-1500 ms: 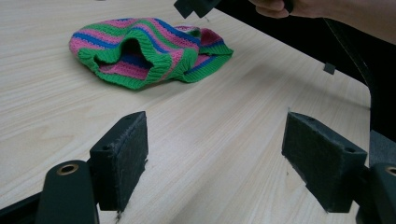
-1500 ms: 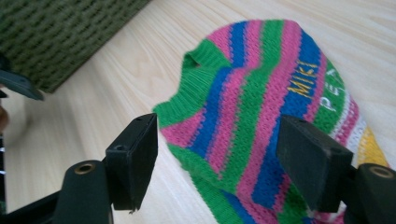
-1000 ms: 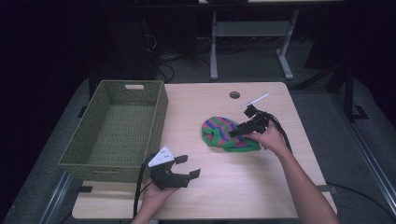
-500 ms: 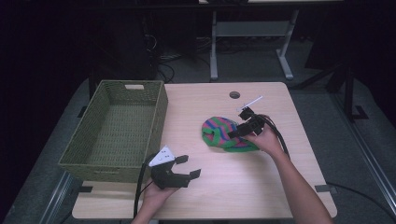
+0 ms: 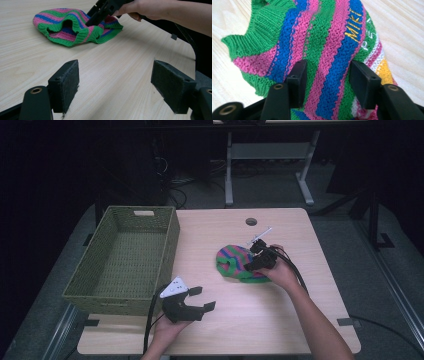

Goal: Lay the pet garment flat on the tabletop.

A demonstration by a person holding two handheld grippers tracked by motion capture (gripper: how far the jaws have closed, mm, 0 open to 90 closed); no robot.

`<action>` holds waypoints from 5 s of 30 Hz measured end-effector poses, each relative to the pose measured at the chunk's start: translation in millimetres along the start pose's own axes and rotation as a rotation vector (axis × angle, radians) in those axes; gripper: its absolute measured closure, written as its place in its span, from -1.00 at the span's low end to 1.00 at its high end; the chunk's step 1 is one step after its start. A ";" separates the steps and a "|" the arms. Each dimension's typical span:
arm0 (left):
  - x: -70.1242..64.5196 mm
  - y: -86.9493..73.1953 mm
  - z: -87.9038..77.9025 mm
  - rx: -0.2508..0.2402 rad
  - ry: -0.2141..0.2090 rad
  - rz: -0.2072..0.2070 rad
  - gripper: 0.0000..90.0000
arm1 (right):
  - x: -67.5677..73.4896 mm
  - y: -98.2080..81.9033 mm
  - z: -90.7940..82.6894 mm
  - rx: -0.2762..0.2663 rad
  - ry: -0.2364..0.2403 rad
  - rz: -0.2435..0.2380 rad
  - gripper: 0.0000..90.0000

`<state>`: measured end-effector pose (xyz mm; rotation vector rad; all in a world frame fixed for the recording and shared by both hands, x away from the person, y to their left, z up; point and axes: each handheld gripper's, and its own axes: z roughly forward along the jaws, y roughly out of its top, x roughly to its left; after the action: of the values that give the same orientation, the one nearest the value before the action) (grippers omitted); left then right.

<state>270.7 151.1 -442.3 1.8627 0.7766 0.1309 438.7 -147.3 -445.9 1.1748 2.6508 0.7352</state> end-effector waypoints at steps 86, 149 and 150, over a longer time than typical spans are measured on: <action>6.1 1.3 -11.8 -0.064 0.040 -0.023 -0.51 | 35.9 -27.9 -130.0 -0.232 0.217 0.011 0.77; 2.9 0.0 -6.4 -0.045 0.017 -0.020 -0.51 | 64.1 -97.8 -63.9 -0.107 0.356 0.010 0.16; 3.0 -0.1 -6.4 -0.044 0.017 -0.020 -0.51 | 63.7 -98.1 -64.9 -0.114 0.355 0.012 0.14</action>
<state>270.2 157.9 -440.5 1.8133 0.7979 0.1499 309.9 -181.3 -434.0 1.1200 2.8306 1.1785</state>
